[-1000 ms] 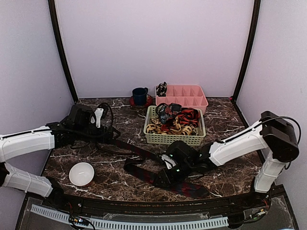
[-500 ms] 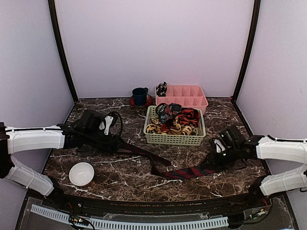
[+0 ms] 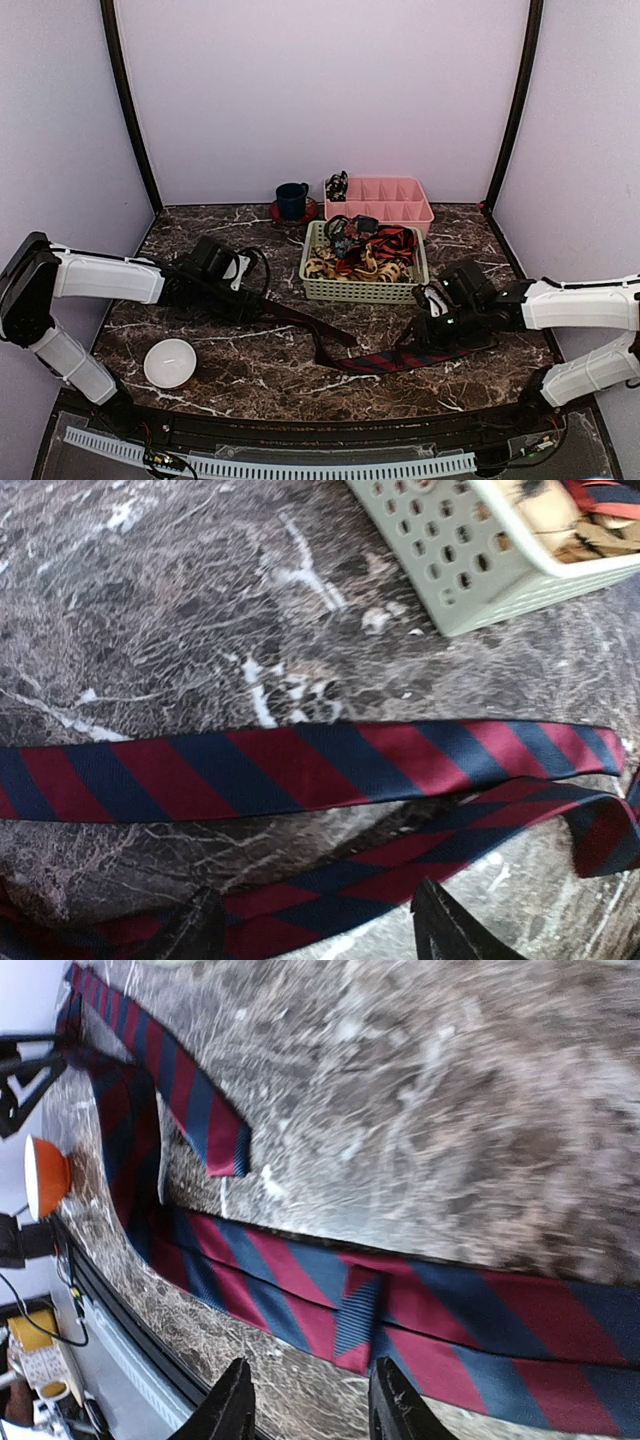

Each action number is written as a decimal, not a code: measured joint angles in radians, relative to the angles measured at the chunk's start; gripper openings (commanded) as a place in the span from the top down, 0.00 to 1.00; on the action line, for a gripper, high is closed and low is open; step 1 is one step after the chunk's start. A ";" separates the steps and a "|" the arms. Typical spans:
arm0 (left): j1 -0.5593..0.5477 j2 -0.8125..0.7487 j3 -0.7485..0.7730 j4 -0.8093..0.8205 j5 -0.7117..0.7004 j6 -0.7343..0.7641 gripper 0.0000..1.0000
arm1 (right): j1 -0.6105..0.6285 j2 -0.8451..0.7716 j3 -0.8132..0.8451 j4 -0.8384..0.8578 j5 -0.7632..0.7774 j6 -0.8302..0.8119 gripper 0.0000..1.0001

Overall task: Roll the ties
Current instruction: Adjust the tie at the center of the board, then pick up the tie from the center of the board.

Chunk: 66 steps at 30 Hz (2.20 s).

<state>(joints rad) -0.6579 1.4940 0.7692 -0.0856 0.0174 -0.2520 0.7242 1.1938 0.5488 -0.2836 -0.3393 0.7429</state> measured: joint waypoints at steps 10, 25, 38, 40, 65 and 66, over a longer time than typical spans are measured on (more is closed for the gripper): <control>0.118 0.000 -0.046 -0.021 -0.026 -0.084 0.47 | 0.068 0.104 -0.082 0.188 -0.002 0.094 0.61; 0.170 -0.126 -0.146 -0.162 -0.191 -0.171 0.54 | 0.052 -0.123 -0.224 0.137 0.069 0.177 0.60; 0.089 -0.037 0.025 -0.099 0.077 0.069 0.28 | 0.011 -0.241 -0.256 0.156 0.087 0.200 0.52; 0.013 0.019 0.078 -0.069 0.122 0.147 0.28 | 0.011 -0.238 -0.226 0.158 0.090 0.183 0.52; -0.100 0.435 0.349 0.030 0.417 0.754 0.33 | -0.043 -0.370 -0.183 0.112 0.091 0.122 0.51; -0.100 0.455 0.362 0.019 0.417 0.763 0.36 | -0.044 -0.372 -0.184 0.108 0.089 0.121 0.51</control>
<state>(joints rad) -0.7574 1.9488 1.1313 -0.0666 0.4343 0.5114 0.6800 0.8219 0.3649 -0.1753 -0.2501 0.8639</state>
